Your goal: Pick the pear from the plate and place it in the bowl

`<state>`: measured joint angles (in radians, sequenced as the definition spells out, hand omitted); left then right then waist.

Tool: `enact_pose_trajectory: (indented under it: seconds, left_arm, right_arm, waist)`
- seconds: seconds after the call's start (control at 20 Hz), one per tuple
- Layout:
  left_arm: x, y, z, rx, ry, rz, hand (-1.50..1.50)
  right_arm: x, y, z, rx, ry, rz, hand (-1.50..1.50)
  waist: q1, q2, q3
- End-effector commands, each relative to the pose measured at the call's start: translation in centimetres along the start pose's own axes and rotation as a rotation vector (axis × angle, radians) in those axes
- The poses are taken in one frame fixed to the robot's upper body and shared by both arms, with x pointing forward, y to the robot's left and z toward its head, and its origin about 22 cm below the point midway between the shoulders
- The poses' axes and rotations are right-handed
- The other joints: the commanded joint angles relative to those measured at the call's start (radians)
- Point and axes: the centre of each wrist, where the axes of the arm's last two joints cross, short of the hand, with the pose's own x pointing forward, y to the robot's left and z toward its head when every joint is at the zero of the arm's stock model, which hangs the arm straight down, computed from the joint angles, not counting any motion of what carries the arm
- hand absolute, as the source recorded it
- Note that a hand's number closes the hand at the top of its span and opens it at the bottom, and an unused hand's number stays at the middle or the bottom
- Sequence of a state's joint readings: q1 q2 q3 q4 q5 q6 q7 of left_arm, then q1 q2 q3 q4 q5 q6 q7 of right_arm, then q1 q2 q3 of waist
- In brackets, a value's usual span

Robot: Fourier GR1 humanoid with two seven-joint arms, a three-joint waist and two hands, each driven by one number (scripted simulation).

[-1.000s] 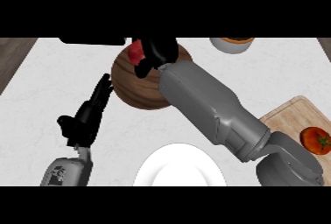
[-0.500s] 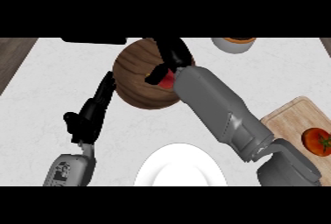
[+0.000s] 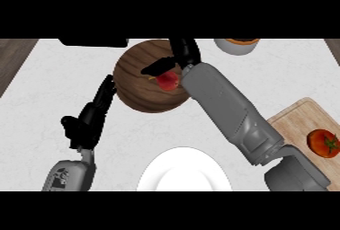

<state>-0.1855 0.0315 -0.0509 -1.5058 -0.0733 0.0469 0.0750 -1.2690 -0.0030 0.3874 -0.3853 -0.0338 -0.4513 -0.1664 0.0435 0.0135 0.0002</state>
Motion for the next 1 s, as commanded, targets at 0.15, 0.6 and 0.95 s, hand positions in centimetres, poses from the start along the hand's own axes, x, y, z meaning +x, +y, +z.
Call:
enact_pose_trajectory:
  seconds: [0.15, 0.6, 0.95]
  left_arm:
    - [0.4, -0.1, 0.4, 0.015, -0.003, 0.011, 0.0]
    - [0.2, 2.2, 1.5, 0.039, 0.01, -0.016, 0.0]
    - [-0.4, 1.2, 2.5, 0.036, 0.027, -0.008, 0.0]
  right_arm:
    - [-2.4, -3.7, -0.4, -0.022, 0.054, -0.183, -1.5]
    - [-4.2, -6.2, 0.9, 0.052, 0.046, -0.346, -1.5]
    - [-7.7, -7.2, 4.7, 0.13, 0.014, -0.365, -1.5]
  waist:
    - [-0.023, -0.007, 0.0]
    - [-0.037, -0.015, 0.0]
    - [-0.049, -0.019, 0.0]
